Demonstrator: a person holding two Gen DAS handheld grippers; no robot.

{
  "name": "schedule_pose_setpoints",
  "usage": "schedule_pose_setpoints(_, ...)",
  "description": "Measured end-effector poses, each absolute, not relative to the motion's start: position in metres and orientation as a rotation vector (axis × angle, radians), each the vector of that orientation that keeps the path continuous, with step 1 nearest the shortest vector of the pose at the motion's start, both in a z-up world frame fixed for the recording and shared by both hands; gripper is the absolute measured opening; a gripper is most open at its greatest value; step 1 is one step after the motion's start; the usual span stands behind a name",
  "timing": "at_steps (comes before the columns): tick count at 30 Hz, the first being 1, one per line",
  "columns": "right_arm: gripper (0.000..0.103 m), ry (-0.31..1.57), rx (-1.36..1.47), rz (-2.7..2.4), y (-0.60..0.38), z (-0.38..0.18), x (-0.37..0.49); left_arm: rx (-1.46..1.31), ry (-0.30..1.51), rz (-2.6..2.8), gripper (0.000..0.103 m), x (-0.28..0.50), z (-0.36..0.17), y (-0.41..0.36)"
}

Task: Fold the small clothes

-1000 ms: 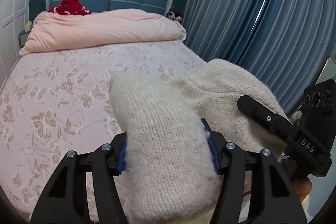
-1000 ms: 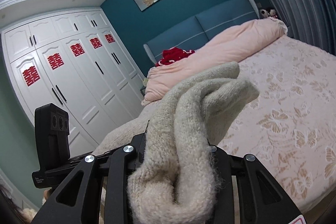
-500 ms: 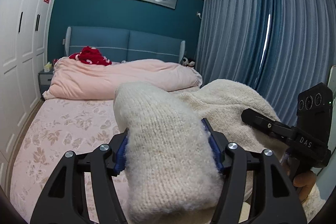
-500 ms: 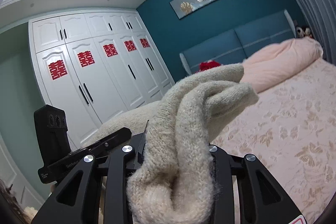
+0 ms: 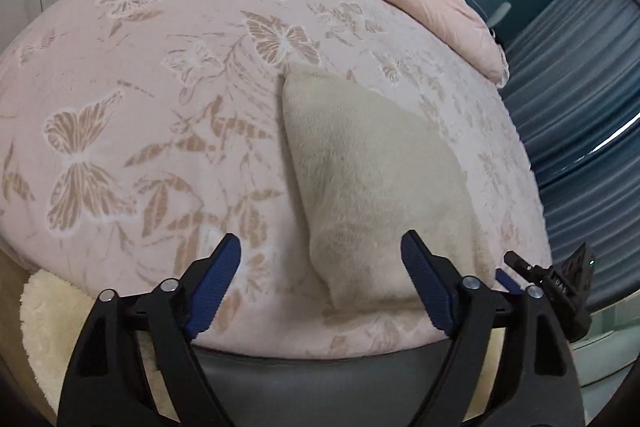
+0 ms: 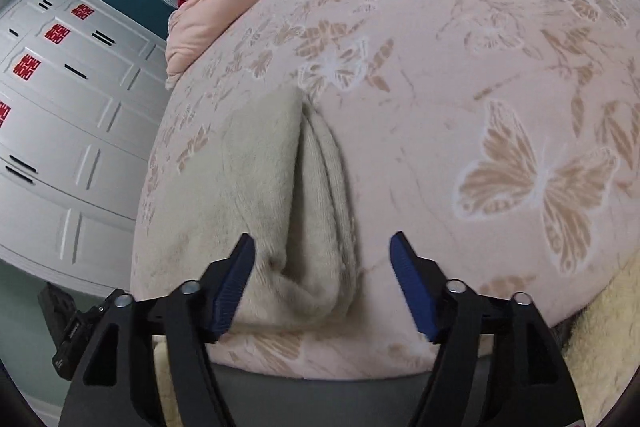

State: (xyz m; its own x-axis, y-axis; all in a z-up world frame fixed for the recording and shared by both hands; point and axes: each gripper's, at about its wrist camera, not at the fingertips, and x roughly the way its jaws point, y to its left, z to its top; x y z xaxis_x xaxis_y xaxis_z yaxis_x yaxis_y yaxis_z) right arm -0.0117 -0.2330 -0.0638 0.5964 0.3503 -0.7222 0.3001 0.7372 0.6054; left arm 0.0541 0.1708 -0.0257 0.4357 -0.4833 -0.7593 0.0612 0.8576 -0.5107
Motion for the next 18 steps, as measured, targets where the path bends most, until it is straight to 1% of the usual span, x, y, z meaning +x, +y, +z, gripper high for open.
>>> schedule_pose_setpoints(2,0.085,1.004,0.770,0.063,-0.228,-0.072,0.018,-0.491,1.060,-0.396,0.095,0.072,-0.021,0.165)
schedule_pose_setpoints(3,0.086,1.045,0.765,0.079,-0.223,-0.081,0.033,-0.520,1.068,-0.435,0.097,0.080,-0.024,0.160)
schedule_pose_setpoints(5,0.085,1.126,0.773,0.070,-0.214,-0.096,0.054,-0.560,1.164,-0.434,0.097,0.099,-0.042,0.146)
schedule_pose_setpoints(7,0.086,1.130,0.787,0.080,-0.205,-0.103,0.054,-0.644,1.299,-0.432,0.097,0.109,-0.071,0.137)
schedule_pose_setpoints(8,0.086,1.123,0.782,0.085,-0.203,-0.102,0.050,-0.699,1.335,-0.432,0.097,0.106,-0.080,0.136)
schedule_pose_setpoints(9,0.086,1.127,0.779,0.088,-0.201,-0.102,0.046,-0.753,1.344,-0.455,0.097,0.101,-0.087,0.136)
schedule_pose_setpoints(11,0.086,1.149,0.801,0.105,-0.202,-0.106,0.032,-0.764,1.344,-0.470,0.096,0.089,-0.093,0.136)
schedule_pose_setpoints(13,0.086,1.169,0.848,0.120,-0.206,-0.113,0.016,-0.736,1.377,-0.527,0.088,0.079,-0.101,0.130)
schedule_pose_setpoints(14,0.086,1.180,0.894,0.137,-0.207,-0.120,0.010,-0.710,1.400,-0.543,0.071,0.074,-0.105,0.126)
schedule_pose_setpoints(15,0.087,1.177,0.944,0.152,-0.207,-0.126,0.006,-0.692,1.409,-0.567,0.058,0.070,-0.108,0.123)
schedule_pose_setpoints(16,0.087,1.165,0.974,0.161,-0.205,-0.129,0.005,-0.693,1.402,-0.580,0.053,0.067,-0.109,0.123)
schedule_pose_setpoints(17,0.086,1.159,0.967,0.179,-0.200,-0.128,0.007,-0.711,1.393,-0.586,0.044,0.067,-0.110,0.124)
schedule_pose_setpoints(18,0.058,1.154,0.958,0.239,-0.194,-0.125,0.013,-0.737,1.392,-0.585,0.038,0.067,-0.110,0.127)
